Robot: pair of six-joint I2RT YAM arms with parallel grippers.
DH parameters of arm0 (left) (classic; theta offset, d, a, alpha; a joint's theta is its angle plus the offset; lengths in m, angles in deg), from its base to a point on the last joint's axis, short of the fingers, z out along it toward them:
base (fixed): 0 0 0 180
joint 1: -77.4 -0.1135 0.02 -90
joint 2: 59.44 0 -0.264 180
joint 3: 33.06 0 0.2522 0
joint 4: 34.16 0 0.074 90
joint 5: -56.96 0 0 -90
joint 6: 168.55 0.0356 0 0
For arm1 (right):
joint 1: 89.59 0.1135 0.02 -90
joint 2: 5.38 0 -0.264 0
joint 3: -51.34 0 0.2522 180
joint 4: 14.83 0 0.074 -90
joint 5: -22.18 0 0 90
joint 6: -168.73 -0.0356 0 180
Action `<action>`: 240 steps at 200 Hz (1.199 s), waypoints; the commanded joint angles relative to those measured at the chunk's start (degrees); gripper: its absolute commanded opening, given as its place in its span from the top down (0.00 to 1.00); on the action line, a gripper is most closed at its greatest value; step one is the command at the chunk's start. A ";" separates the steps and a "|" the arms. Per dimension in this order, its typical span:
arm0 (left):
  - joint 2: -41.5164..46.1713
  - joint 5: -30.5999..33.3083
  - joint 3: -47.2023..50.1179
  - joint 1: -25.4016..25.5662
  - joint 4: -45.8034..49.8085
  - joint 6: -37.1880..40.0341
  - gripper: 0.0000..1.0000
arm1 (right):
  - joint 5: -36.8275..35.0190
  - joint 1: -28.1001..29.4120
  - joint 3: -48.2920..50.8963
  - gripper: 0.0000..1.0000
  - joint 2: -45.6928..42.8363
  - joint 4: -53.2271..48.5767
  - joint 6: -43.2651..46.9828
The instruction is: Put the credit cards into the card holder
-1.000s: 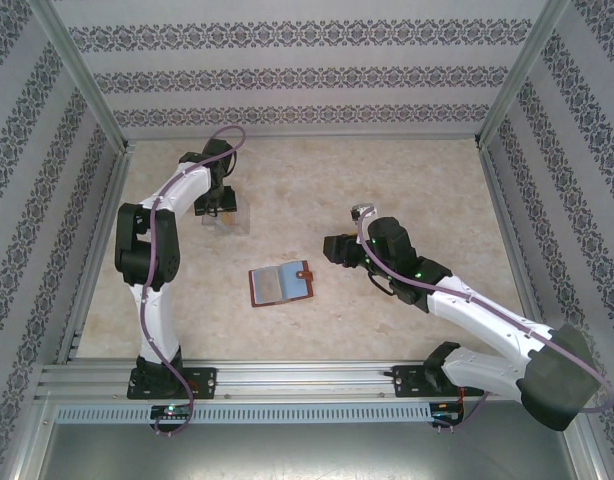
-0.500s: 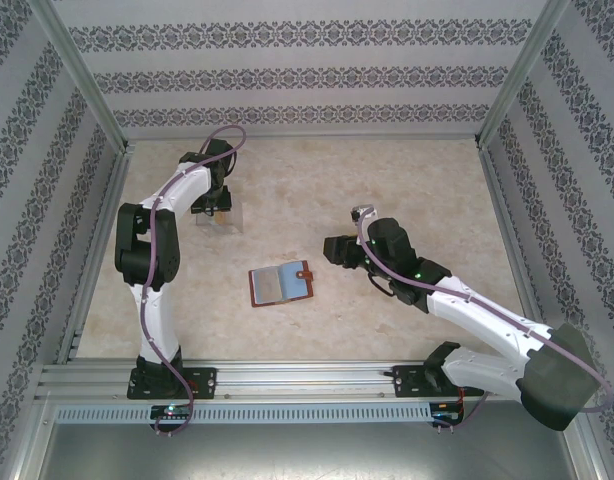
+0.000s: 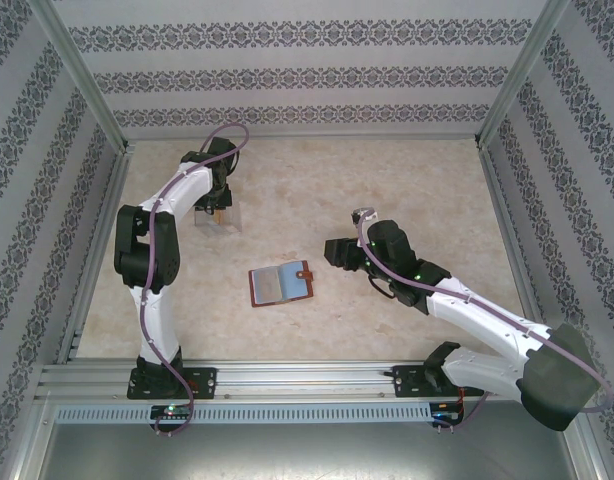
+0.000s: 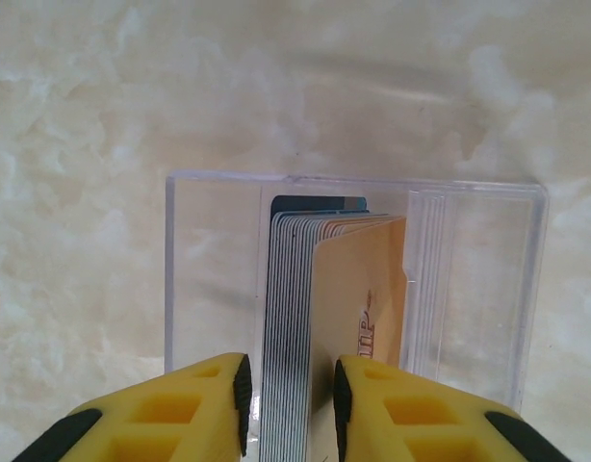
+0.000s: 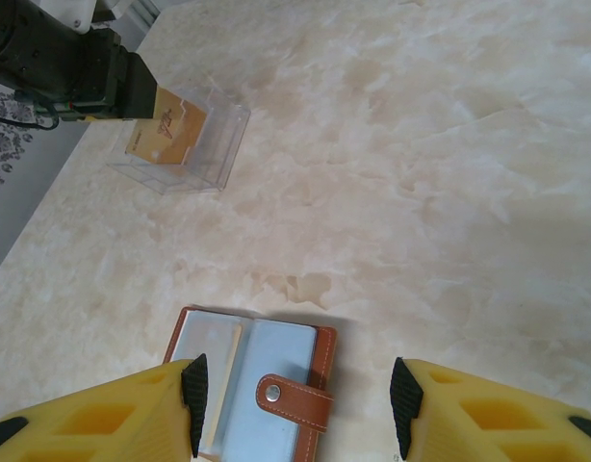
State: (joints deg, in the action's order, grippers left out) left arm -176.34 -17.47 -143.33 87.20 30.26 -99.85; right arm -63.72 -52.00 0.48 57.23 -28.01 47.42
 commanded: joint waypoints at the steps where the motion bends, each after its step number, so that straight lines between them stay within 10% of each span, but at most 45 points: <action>1: 2.08 1.76 0.09 0.46 2.08 0.26 0.73 | 0.56 -0.84 0.65 0.45 -1.08 0.91 -0.41; 174: 5.23 -2.45 -1.22 0.46 4.39 -1.48 0.97 | 1.78 -2.28 2.21 0.45 -2.43 0.91 -1.49; 240: 13.40 -20.71 1.22 -1.95 3.40 -9.02 1.00 | 7.89 -2.74 -1.06 0.45 4.05 0.40 -0.32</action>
State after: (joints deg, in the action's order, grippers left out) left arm -168.97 -29.18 -143.29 86.77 33.21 -104.20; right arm -60.55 -54.26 1.70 57.47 -27.99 47.03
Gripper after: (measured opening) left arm 0.067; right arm 0.557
